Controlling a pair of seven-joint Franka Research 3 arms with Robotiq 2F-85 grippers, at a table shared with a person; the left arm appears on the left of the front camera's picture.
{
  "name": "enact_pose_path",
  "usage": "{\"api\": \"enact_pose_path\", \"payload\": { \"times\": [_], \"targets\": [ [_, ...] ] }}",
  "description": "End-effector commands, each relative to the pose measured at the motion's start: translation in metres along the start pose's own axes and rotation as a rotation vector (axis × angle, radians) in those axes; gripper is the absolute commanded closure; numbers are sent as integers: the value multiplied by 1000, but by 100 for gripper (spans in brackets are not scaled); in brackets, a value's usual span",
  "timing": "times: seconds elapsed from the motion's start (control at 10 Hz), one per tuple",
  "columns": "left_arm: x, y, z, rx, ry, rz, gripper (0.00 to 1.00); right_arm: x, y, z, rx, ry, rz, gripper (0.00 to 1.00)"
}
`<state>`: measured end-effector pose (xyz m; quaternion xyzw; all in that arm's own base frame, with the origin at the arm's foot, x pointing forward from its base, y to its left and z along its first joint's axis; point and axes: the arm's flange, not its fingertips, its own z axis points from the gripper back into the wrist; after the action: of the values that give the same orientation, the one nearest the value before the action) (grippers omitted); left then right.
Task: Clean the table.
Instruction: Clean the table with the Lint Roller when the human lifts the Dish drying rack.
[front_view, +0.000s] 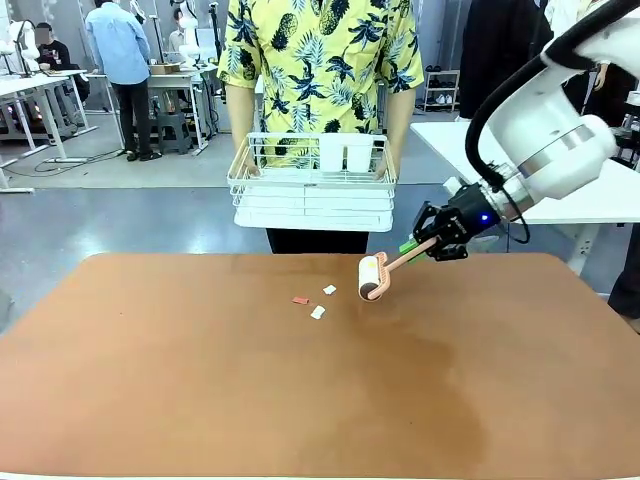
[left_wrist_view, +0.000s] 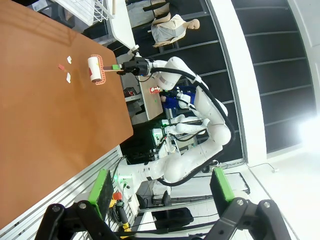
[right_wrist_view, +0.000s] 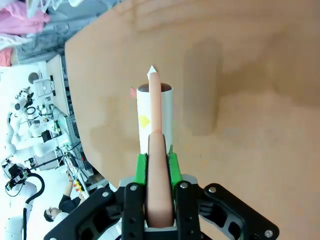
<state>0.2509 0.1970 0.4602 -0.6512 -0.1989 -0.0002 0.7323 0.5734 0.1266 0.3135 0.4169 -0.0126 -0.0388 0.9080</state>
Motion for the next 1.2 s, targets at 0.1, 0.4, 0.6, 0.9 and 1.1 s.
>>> {"api": "enact_pose_path", "payload": {
  "times": [0.1, 0.4, 0.6, 0.9, 1.1],
  "targets": [
    [-1, -2, 3, -19, -3, -10, 0, 34, 7, -29, -6, 96, 26, 79],
    [-1, -2, 3, -19, -3, -10, 0, 51, 4, -44, 13, 121, 31, 79],
    [-1, -2, 3, -19, -3, -10, 0, 48, 0, -49, 4, 125, 21, 79],
    [-1, -2, 3, -19, -3, -10, 0, 43, -13, -49, 7, 144, 2, 79],
    [-1, -2, 3, -19, -3, -10, 0, 42, -16, -51, -3, 145, 1, 79]
  ]
}}
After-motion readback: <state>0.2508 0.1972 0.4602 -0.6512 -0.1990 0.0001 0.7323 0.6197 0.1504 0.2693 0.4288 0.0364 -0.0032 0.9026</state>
